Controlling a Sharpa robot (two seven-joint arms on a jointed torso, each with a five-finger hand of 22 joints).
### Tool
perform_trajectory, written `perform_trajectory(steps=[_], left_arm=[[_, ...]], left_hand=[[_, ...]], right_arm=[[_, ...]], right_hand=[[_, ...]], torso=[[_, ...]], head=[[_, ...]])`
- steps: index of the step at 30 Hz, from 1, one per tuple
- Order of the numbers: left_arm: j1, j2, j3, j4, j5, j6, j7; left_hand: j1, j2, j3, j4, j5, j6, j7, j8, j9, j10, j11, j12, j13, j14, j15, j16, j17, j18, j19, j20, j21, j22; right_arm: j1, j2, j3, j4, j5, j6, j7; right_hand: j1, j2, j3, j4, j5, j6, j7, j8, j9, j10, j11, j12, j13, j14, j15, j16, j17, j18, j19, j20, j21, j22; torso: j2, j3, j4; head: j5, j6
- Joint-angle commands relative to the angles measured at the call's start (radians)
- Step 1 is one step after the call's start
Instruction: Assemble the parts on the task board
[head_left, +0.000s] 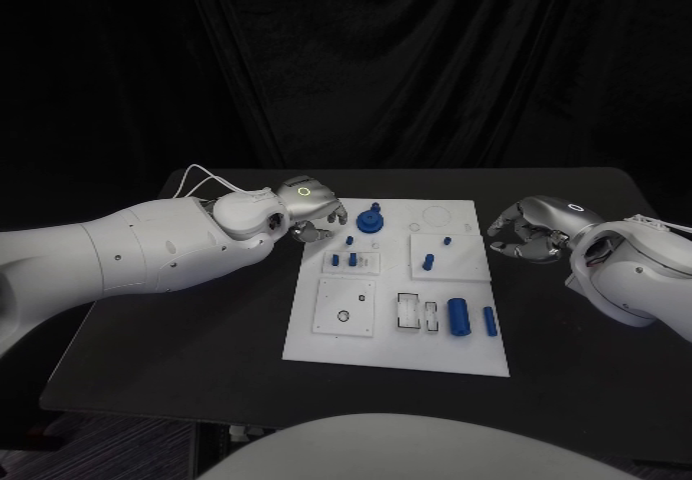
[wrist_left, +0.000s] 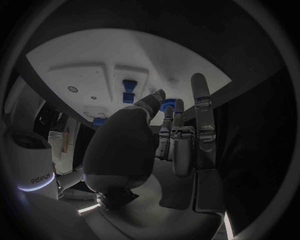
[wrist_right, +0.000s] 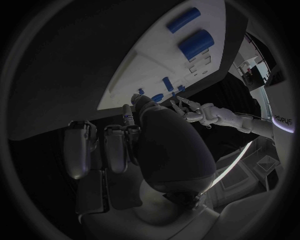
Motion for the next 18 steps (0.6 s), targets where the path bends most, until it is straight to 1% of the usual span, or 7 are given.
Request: perform_trajectory(steps=[1, 6, 7, 10, 15, 16, 18], left_arm=[[0.002, -0.032, 0.002, 0.034, 0.017, -0.213, -0.003], [0.007, -0.099, 0.004, 0.101, 0.241, -0.312, 0.078], [0.008, -0.111, 0.004, 0.112, 0.304, -0.317, 0.103], [0.009, -0.154, 0.003, 0.150, 0.572, -0.290, 0.222], [0.010, -0.201, 0.001, 0.195, 0.978, -0.216, 0.409], [0.010, -0.215, 0.001, 0.211, 1.109, -0.178, 0.468], [0.010, -0.230, 0.000, 0.228, 1.239, -0.127, 0.518]], left_hand=[[0.001, -0.006, -0.002, 0.013, 0.002, 0.026, 0.003, 0.010, 0.004, 0.004, -0.005, 0.005, 0.005, 0.104, -0.002, -0.001, 0.263, 0.010, 0.055, -0.001, 0.008, 0.000], [-0.004, 0.002, 0.014, 0.039, 0.058, 0.060, 0.018, 0.017, 0.006, 0.003, 0.007, 0.008, 0.013, 0.104, 0.003, -0.001, 0.263, 0.008, 0.054, 0.003, 0.012, -0.003], [0.002, 0.002, 0.025, 0.041, 0.057, 0.067, 0.036, 0.016, 0.005, 0.003, 0.035, 0.009, 0.015, 0.104, 0.019, -0.001, 0.263, 0.007, 0.053, 0.012, 0.009, -0.005], [-0.017, 0.004, 0.021, 0.067, 0.102, 0.078, 0.050, 0.014, 0.004, 0.002, 0.044, 0.011, 0.020, 0.097, 0.041, -0.007, 0.246, 0.007, 0.052, 0.031, -0.004, -0.008], [-0.037, 0.021, -0.008, 0.112, 0.183, 0.096, 0.099, 0.011, 0.002, -0.012, 0.072, 0.035, 0.025, 0.024, 0.086, -0.067, 0.097, 0.010, 0.006, 0.079, -0.133, -0.012], [-0.038, 0.037, -0.029, 0.135, 0.255, 0.096, 0.114, 0.002, -0.005, -0.042, 0.086, 0.054, 0.028, -0.065, 0.100, -0.127, -0.024, 0.013, -0.018, 0.095, -0.208, -0.010], [-0.041, 0.040, -0.051, 0.146, 0.307, 0.083, 0.121, -0.009, -0.011, -0.061, 0.086, 0.066, 0.031, -0.053, 0.102, -0.112, 0.001, 0.011, -0.009, 0.097, -0.215, -0.010]], right_arm=[[0.023, 0.001, 0.002, 0.008, -0.011, -0.018, -0.017], [0.059, 0.011, 0.002, 0.016, -0.024, -0.021, -0.021], [0.065, 0.014, 0.002, 0.017, -0.027, -0.021, -0.022], [0.079, 0.029, 0.002, 0.013, -0.042, -0.015, -0.028], [0.083, 0.045, 0.002, 0.001, -0.065, 0.020, -0.040], [0.080, 0.044, 0.002, -0.001, -0.070, 0.033, -0.045], [0.074, 0.043, 0.002, -0.003, -0.073, 0.040, -0.047]], right_hand=[[0.007, -0.008, 0.010, -0.004, 0.003, 0.005, 0.000, -0.003, -0.002, -0.035, 0.001, -0.039, 0.022, 0.071, 0.004, -0.003, 0.091, 0.018, 0.030, 0.007, -0.008, 0.200], [0.024, -0.030, 0.040, -0.018, 0.004, 0.019, 0.002, 0.002, 0.000, -0.213, 0.004, -0.224, -0.183, 0.069, 0.005, -0.007, 0.084, 0.020, 0.025, 0.008, -0.021, 0.197], [0.039, -0.036, 0.053, -0.028, 0.035, 0.033, 0.000, 0.009, 0.004, -0.271, 0.003, -0.280, -0.239, 0.068, 0.004, -0.009, 0.080, 0.021, 0.023, 0.007, -0.025, 0.196], [0.055, -0.079, 0.116, -0.052, 0.215, 0.090, -0.006, 0.048, 0.031, -0.550, 0.002, -0.585, -0.529, 0.061, 0.003, -0.021, 0.056, 0.027, 0.010, 0.004, -0.051, 0.188], [0.035, -0.090, 0.152, -0.072, 0.170, 0.079, 0.002, 0.062, 0.061, -0.589, 0.015, -0.703, -0.622, 0.047, 0.014, -0.042, 0.018, 0.038, -0.016, 0.013, -0.102, 0.171], [0.033, -0.089, 0.153, -0.075, 0.168, 0.076, 0.003, 0.063, 0.064, -0.589, 0.017, -0.711, -0.630, 0.045, 0.016, -0.043, 0.016, 0.039, -0.018, 0.015, -0.105, 0.170], [0.028, -0.088, 0.154, -0.082, 0.161, 0.069, 0.008, 0.064, 0.071, -0.605, 0.024, -0.738, -0.654, 0.039, 0.022, -0.050, 0.003, 0.043, -0.029, 0.020, -0.125, 0.164]], torso=[[0.000, -0.0020, 0.0014], [-0.001, -0.0038, 0.0018], [-0.001, -0.0047, 0.0029], [-0.001, -0.0055, 0.0066], [-0.001, -0.0089, 0.0152], [-0.002, -0.0114, 0.0191], [-0.002, -0.0170, 0.0286]], head=[[0.003, 0.000], [0.000, 0.000], [-0.003, 0.000], [-0.008, 0.000], [-0.015, 0.000], [-0.018, 0.000], [-0.025, 0.000]])
